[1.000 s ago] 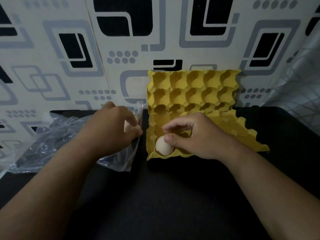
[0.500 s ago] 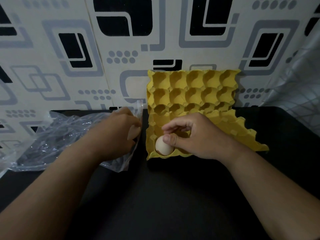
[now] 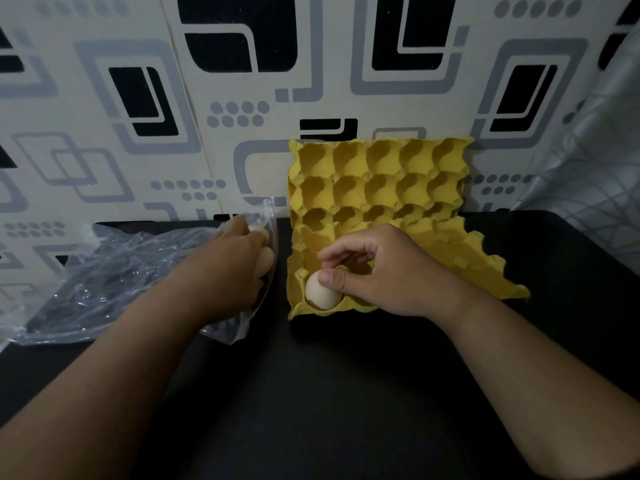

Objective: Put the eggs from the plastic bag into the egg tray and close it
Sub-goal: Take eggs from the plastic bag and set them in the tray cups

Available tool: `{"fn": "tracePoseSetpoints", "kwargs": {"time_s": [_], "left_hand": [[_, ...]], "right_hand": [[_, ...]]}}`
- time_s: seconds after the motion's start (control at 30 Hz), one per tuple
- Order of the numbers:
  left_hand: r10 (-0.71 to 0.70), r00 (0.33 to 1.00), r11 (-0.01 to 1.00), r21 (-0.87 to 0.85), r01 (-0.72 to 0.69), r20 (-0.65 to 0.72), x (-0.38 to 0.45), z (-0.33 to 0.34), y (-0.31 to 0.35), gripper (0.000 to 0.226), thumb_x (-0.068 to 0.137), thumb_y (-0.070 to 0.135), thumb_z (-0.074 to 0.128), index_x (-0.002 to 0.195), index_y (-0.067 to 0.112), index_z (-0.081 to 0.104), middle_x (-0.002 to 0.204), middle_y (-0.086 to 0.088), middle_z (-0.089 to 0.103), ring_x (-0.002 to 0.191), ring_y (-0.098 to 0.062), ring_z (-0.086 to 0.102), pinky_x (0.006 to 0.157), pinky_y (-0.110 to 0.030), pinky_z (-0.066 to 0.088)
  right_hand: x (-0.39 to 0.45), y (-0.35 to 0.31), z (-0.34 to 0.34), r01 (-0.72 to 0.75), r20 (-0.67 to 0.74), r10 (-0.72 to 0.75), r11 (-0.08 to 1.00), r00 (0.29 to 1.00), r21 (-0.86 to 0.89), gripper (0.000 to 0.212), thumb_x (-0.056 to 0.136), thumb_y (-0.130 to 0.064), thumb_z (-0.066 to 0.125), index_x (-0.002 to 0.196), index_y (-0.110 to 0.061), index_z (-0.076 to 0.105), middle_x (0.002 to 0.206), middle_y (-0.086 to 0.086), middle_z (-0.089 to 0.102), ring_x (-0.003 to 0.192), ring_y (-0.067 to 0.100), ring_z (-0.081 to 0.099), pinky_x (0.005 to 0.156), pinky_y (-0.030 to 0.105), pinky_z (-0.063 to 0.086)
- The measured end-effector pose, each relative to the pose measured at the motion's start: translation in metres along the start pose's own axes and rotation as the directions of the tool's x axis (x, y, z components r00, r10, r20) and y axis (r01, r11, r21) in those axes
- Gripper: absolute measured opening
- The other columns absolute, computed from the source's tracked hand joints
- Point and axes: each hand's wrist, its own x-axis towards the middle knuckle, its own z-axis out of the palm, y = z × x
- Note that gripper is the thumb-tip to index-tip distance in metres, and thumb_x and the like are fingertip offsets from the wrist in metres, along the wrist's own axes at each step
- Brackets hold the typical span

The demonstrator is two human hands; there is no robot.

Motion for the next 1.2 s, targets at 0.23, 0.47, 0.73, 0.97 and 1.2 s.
{"fn": "tracePoseSetpoints", "kwargs": {"time_s": [0.23, 0.47, 0.73, 0.97, 1.2], "left_hand": [[-0.089, 0.996, 0.994, -0.056, 0.089, 0.01, 0.0, -0.001, 0.006, 0.027, 0.099, 0.034, 0.05, 0.119, 0.017, 0.056, 0.127, -0.011, 0.048, 0.128, -0.035, 0.044, 0.097, -0.039, 0.044], [0.006, 0.999, 0.995, 0.104, -0.001, -0.046, -0.001, 0.003, 0.007, 0.034, 0.096, 0.039, 0.045, 0.12, 0.019, 0.057, 0.125, -0.011, 0.048, 0.118, -0.031, 0.036, 0.098, -0.04, 0.037], [-0.039, 0.977, 0.994, -0.106, 0.017, -0.211, -0.004, 0.001, 0.017, 0.055, 0.087, 0.04, 0.068, 0.135, 0.015, 0.055, 0.149, -0.016, 0.035, 0.138, -0.035, 0.025, 0.109, -0.051, 0.032], [0.02, 0.886, 0.9, -0.376, -0.218, -0.464, -0.008, -0.004, 0.033, 0.047, 0.082, 0.031, 0.076, 0.125, 0.018, 0.062, 0.115, 0.001, 0.061, 0.108, -0.02, 0.05, 0.089, -0.034, 0.041], [0.012, 0.882, 0.722, -0.606, -0.334, -0.471, -0.012, 0.0, 0.05, 0.044, 0.081, 0.019, 0.083, 0.121, 0.012, 0.067, 0.11, -0.002, 0.07, 0.095, -0.018, 0.068, 0.081, -0.04, 0.057]], "right_hand": [[0.001, 0.0, 0.0, -0.001, -0.002, 0.001, 1.0, 1.0, 0.0, 0.034, 0.085, -0.041, 0.082, 0.113, -0.022, 0.08, 0.101, -0.012, 0.079, 0.1, -0.002, 0.07, 0.09, 0.023, 0.055], [0.002, 0.001, 0.0, 0.006, -0.009, -0.006, 1.0, 1.0, -0.012, 0.034, 0.086, -0.042, 0.081, 0.113, -0.022, 0.079, 0.1, -0.012, 0.079, 0.099, -0.002, 0.07, 0.088, 0.021, 0.055], [0.001, 0.001, 0.0, -0.016, 0.001, 0.016, 1.0, 1.0, -0.008, 0.04, 0.086, -0.044, 0.08, 0.118, -0.022, 0.077, 0.101, -0.012, 0.079, 0.101, -0.003, 0.069, 0.092, 0.027, 0.056], [0.002, -0.001, 0.0, -0.038, -0.047, 0.04, 0.999, 0.998, 0.028, 0.056, 0.089, -0.042, 0.079, 0.139, -0.02, 0.064, 0.108, -0.01, 0.077, 0.112, 0.002, 0.067, 0.102, 0.038, 0.053], [0.002, -0.004, 0.0, 0.007, -0.078, -0.003, 0.998, 0.997, 0.058, 0.034, 0.094, -0.028, 0.077, 0.126, -0.018, 0.072, 0.109, -0.006, 0.077, 0.106, 0.01, 0.071, 0.094, 0.043, 0.057]]}}
